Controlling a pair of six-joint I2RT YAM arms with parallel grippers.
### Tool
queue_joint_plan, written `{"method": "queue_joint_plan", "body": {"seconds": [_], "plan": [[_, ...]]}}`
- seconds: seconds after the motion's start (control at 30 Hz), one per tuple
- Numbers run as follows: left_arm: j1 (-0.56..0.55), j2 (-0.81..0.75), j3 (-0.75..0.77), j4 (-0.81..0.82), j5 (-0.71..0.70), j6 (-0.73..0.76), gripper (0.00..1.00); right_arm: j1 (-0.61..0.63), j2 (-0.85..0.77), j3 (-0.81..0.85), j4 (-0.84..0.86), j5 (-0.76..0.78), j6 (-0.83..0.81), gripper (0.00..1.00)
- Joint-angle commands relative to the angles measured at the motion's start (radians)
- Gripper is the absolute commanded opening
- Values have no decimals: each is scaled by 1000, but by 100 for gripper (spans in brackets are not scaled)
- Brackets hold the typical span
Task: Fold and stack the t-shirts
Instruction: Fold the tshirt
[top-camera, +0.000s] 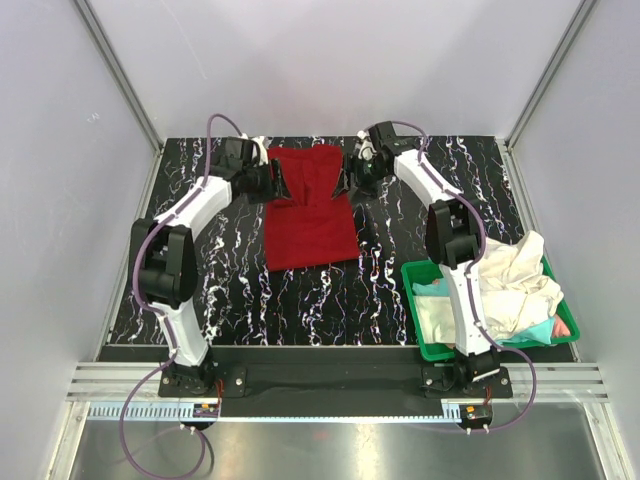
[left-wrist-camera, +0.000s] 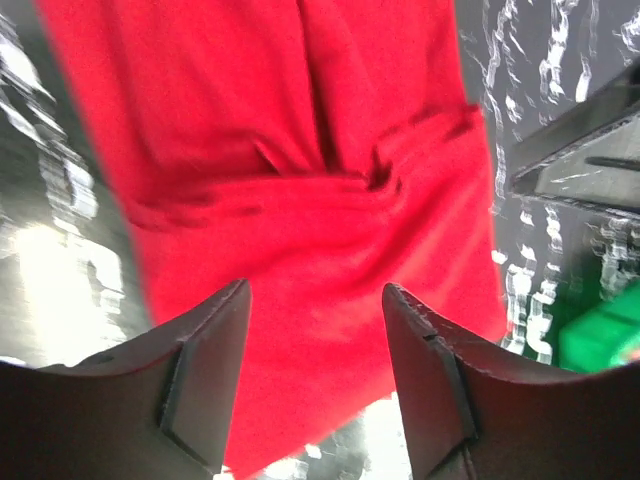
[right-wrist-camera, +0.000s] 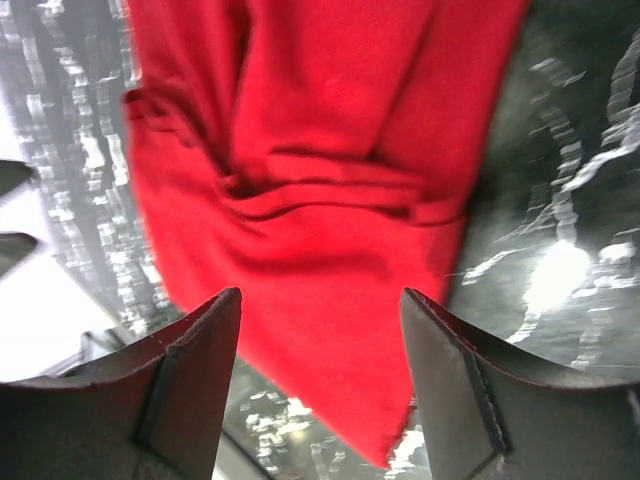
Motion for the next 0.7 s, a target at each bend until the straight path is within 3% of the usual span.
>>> {"method": "queue_joint_plan", "body": {"seconds": [0.0,0.37,0.67], "plan": [[5,54,61,-108,-134,192,61,-3,57,116,-109,105,-130,72],[5,162,109,-139,-186,228,61,-6,131,202,-114,122,-158,56],[13,199,146,-126,-177,177,57,-6,173,251,-97,106,-113,49]]}}
